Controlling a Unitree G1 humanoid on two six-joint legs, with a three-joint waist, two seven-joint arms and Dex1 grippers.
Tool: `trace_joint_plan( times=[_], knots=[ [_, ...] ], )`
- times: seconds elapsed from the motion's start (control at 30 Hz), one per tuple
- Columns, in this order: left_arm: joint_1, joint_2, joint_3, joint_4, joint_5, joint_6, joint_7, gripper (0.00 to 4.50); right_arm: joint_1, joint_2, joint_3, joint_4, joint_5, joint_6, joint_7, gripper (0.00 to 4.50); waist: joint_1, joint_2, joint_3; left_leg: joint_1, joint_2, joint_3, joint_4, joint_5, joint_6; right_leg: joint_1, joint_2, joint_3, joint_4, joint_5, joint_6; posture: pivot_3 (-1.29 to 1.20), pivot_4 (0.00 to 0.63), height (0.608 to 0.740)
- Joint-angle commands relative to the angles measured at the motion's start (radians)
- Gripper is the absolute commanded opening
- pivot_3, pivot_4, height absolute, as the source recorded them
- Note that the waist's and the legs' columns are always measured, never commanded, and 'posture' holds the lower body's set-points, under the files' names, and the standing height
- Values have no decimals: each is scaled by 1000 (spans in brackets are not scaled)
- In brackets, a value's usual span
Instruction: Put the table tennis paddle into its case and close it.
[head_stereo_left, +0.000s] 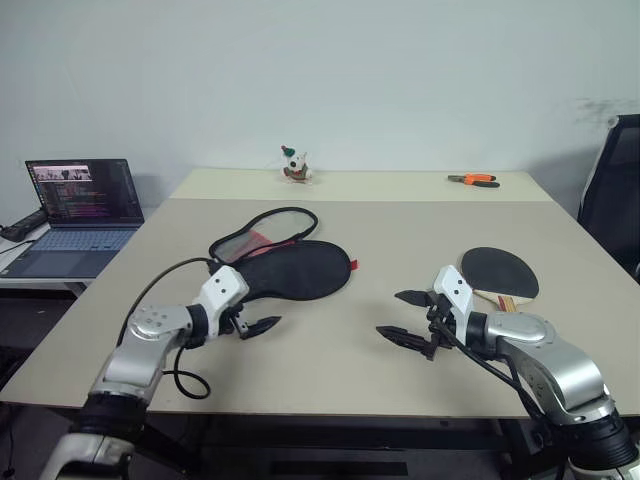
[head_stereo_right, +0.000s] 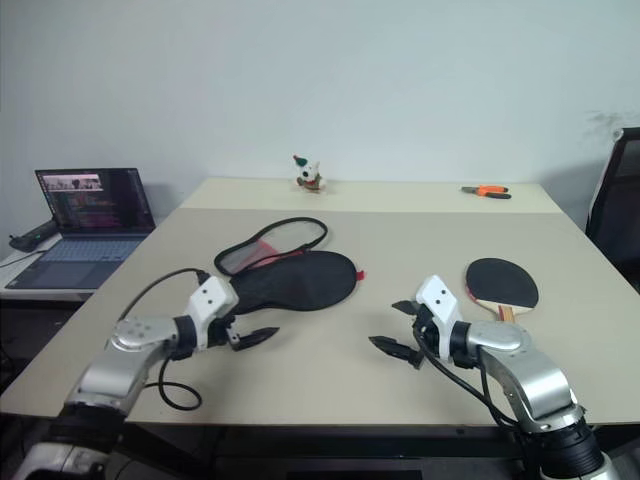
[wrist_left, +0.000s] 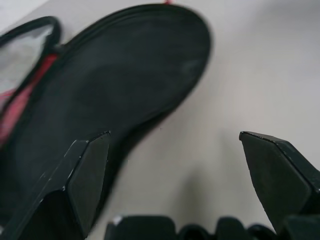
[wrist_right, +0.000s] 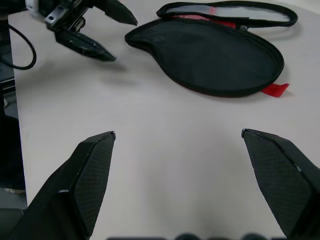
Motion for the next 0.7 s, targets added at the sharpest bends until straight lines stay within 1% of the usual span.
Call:
trace_joint_plan(
  times=[0.03, 0.1, 0.17, 0.27, 0.5, 0.6, 0.7],
  knots=[
    [-79, 24, 7, 170, 31, -79, -50, 4500, -31, 11, -29, -45, 30, 20, -30, 4461, -1, 0, 0, 0, 0, 0, 0, 0, 0, 0, 0, 0, 0, 0, 0, 0, 150, 740],
    [-141, 20, -16, 310, 73, -120, -61, 4500, -46, 22, -31, -57, 44, 36, -47, 4461, -2, -1, 1, 0, 0, 1, 0, 0, 0, -1, 0, 0, 1, 0, 0, 0, 150, 740],
    [-185, 11, -26, 403, 99, -157, -69, 4500, -56, 28, -27, -64, 48, 42, -55, 4461, -3, -3, 2, 0, -1, 3, 0, 0, 0, -4, 0, 1, 6, 0, 0, 0, 150, 740],
    [-252, -4, -30, 529, 130, -202, -54, 4500, -71, 28, -31, -62, 48, 45, -61, 4461, -3, -5, 3, 0, 0, 3, 1, 0, 0, -4, 0, 1, 8, 0, 0, 0, 150, 740],
    [-337, -36, -47, 722, 201, -283, -12, 4500, -66, 7, -54, -60, 47, 41, -75, 4461, -3, -6, 3, 0, 0, 3, 3, 0, 0, -4, 0, 2, 11, 0, 1, 0, 150, 740],
    [-353, -47, -51, 767, 227, -301, 12, 3931, -64, -3, -68, -60, 49, 38, -79, 4500, -3, -6, 3, 0, 0, 3, 5, 0, 0, -4, 0, 1, 13, 0, 1, 0, 150, 740],
    [-358, -57, -48, 795, 239, -305, 15, 2901, -67, -13, -80, -55, 50, 35, -85, 4500, -3, -6, 3, 1, 0, 3, 6, 0, 0, -3, 0, 2, 14, 0, 1, 0, 150, 740]
  ],
)
